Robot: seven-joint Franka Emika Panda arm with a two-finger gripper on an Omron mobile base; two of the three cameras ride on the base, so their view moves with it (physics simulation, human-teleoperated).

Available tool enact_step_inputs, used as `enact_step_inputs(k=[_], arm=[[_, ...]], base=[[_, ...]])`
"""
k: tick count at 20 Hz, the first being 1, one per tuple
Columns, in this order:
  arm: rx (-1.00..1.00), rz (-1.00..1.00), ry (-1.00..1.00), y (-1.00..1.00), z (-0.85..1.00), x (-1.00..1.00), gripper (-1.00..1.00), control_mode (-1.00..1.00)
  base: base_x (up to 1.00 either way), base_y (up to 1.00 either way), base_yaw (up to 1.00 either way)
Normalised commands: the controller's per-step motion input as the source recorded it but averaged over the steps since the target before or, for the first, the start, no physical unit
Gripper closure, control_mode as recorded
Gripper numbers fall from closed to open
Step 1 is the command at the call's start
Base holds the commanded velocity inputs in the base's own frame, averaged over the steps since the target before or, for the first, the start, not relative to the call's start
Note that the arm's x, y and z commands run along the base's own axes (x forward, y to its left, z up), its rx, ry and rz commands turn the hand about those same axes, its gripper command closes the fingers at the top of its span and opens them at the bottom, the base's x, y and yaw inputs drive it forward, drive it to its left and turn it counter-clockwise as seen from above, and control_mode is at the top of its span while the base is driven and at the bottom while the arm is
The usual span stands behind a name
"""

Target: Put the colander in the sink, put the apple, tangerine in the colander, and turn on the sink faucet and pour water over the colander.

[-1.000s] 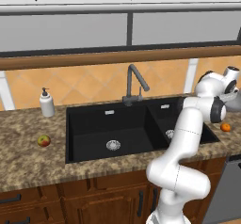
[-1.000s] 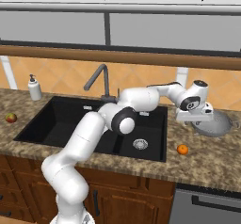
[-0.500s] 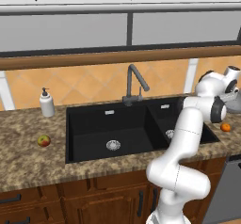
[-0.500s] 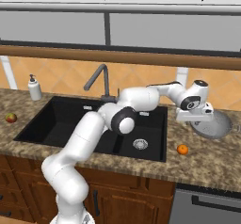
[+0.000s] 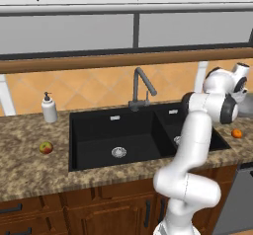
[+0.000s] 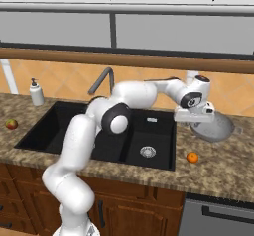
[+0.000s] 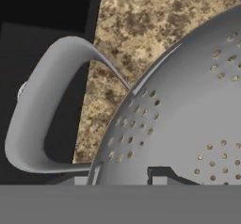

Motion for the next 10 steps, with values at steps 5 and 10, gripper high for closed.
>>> enact_step_inputs(k=[5,10], arm=[[-0.15,0.02,-0.16,0.97,0.05,-0.93,1.00,-1.00],[-0.02,0.06,0.00,0.99,0.00,-0.86,1.00,-1.00]], base=[[0.00,0.00,0.00],[0.00,0.00,0.00]])
